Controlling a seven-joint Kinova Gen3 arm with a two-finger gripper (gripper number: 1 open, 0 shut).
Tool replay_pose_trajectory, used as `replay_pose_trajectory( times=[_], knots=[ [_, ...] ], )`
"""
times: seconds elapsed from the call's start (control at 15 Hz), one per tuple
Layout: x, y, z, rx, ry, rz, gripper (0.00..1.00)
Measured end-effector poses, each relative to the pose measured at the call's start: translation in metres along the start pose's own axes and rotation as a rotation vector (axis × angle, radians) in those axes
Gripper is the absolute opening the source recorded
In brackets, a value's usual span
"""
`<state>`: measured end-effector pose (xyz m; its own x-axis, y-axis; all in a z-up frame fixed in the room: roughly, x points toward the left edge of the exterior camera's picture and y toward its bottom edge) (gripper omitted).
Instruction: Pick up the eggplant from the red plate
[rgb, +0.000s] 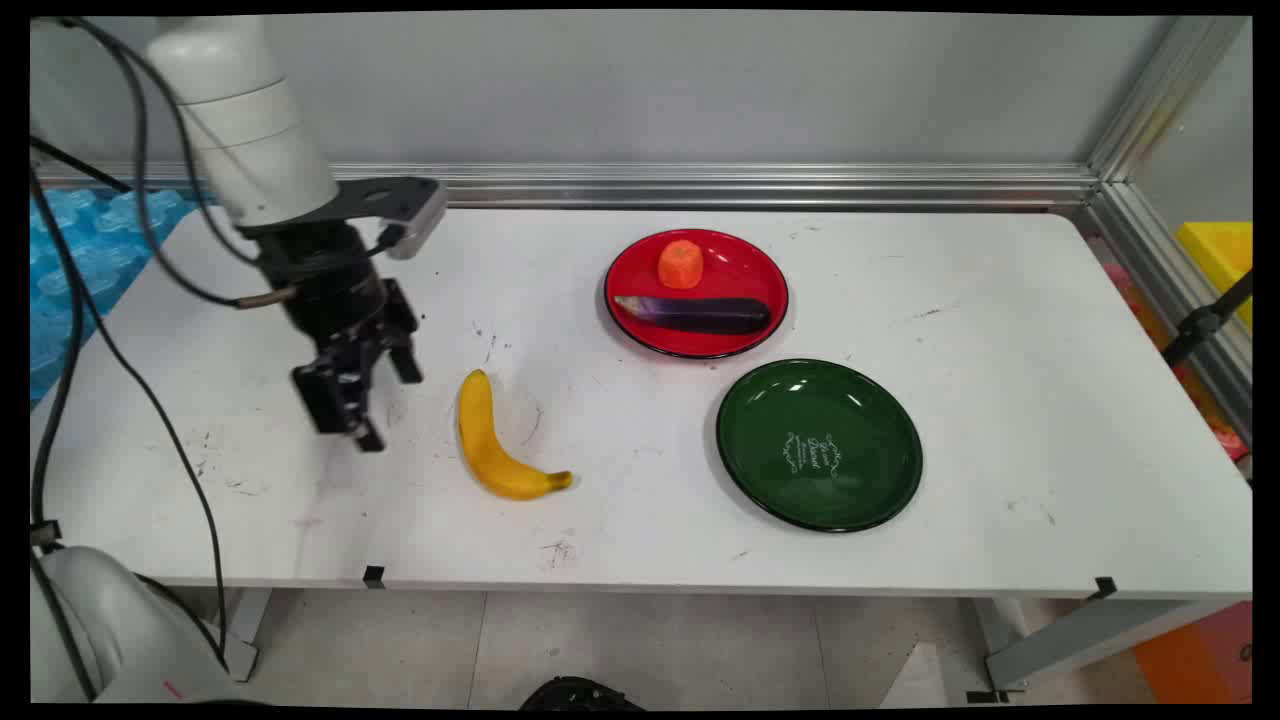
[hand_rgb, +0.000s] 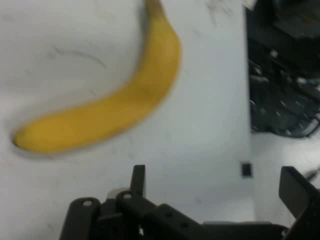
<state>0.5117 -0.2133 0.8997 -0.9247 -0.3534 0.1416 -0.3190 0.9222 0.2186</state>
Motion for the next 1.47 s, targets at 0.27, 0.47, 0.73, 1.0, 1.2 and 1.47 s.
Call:
replay_pose_trajectory(
  times=[0.27, 0.47, 0.73, 1.0, 1.2, 1.47],
  knots=[
    [0.034, -0.028, 0.003, 0.073, 0.061, 0.015, 1.0],
    [0.06, -0.052, 0.008, 0.131, 0.107, 0.03, 1.0],
    [0.091, -0.088, 0.019, 0.203, 0.166, 0.056, 1.0],
    [0.121, -0.125, 0.037, 0.253, 0.228, 0.09, 1.0],
    [0.142, -0.153, 0.055, 0.284, 0.273, 0.107, 1.0],
    [0.155, -0.175, 0.073, 0.309, 0.306, 0.11, 1.0]
  ],
)
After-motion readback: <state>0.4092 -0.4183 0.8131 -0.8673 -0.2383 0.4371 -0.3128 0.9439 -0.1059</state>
